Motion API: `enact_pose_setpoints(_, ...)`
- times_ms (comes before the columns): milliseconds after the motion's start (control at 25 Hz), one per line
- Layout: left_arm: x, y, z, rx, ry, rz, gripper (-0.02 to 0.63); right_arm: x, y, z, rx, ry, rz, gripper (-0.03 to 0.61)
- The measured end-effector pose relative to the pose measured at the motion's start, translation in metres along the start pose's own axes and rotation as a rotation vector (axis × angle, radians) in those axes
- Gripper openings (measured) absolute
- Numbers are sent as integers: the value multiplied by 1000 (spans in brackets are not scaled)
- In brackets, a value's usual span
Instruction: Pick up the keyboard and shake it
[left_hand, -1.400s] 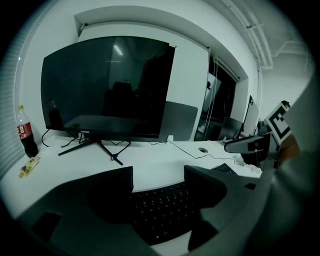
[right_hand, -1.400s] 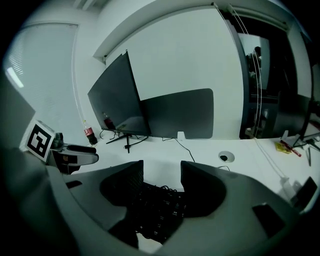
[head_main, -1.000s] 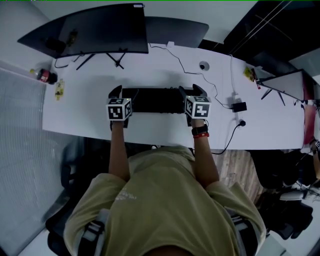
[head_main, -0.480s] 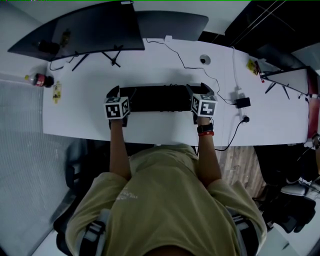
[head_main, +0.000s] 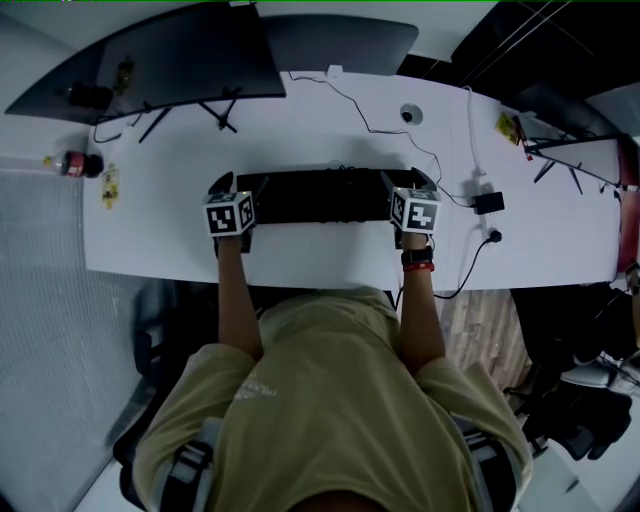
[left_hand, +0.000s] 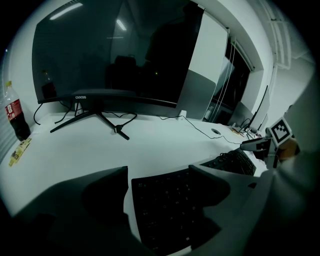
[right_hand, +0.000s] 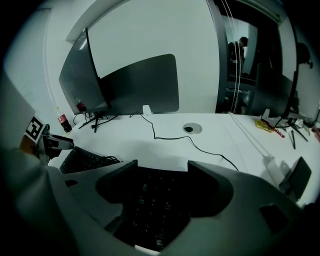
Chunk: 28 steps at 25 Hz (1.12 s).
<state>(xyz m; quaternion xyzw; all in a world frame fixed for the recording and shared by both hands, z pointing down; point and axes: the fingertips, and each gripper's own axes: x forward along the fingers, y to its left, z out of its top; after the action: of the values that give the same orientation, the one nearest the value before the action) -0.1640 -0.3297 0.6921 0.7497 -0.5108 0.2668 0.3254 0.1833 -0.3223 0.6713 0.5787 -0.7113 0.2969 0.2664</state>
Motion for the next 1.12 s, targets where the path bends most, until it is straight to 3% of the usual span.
enact_pose_setpoints(480,5,9,-7,-9,69,-37,376,6,-19,-6,40,59,3,334)
enact_pose_setpoints(680,9,15,-9,-24,88,-63,374,14,-25,-7,98,54,59,364)
enact_pose_setpoints(1120,22,9,-23,-71,209,-173,367,22,-15,-18,107,137,142,363)
